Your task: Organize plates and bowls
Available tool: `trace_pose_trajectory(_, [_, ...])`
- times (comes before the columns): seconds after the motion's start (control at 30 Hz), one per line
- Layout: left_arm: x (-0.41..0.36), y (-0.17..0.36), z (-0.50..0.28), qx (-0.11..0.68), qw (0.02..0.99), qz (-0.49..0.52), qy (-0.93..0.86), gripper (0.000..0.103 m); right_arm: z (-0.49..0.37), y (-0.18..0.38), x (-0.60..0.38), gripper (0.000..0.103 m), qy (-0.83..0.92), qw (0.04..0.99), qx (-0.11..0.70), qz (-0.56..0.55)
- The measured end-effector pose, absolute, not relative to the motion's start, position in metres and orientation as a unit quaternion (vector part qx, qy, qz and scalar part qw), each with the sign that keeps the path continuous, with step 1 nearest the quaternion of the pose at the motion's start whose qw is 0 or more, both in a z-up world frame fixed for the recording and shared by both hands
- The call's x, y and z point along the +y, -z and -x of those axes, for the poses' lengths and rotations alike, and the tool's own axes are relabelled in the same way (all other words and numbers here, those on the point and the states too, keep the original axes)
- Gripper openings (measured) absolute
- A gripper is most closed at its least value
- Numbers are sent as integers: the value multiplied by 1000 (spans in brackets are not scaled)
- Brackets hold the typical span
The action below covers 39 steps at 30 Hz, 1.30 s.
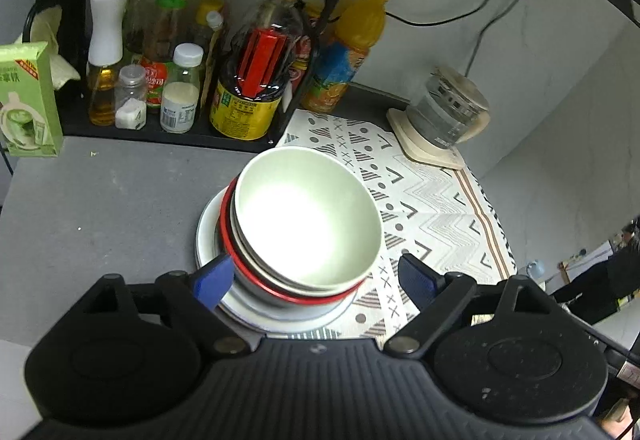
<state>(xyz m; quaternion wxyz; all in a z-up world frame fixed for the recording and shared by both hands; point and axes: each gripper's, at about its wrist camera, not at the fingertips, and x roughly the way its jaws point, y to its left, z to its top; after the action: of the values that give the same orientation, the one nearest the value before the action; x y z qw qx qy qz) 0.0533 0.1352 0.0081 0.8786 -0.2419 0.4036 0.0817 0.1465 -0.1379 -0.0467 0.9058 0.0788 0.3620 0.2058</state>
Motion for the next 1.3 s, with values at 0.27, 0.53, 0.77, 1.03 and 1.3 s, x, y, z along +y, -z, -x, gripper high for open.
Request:
trace_pose_trajectory(0.27, [121, -16, -22, 394, 888, 223, -81, 96, -111, 39, -152, 103, -189, 919, 337, -72])
trace_pose_trajectory(0.53, [108, -21, 3, 383, 899, 198, -73, 102, -82, 34, -160, 103, -169, 930, 321, -57])
trace_pose_trajectory(0.77, [98, -20, 26, 373, 907, 180, -71, 103, -58, 33, -162, 103, -156, 938, 306, -42])
trace_pose_trajectory(1.03, [92, -20, 44, 368, 913, 153, -88, 103, -39, 36, -164, 103, -151, 941, 301, -31])
trace_pose_trajectory(1.3, [88, -20, 54, 368, 916, 128, -97, 103, -29, 41, -159, 103, -153, 942, 299, -21])
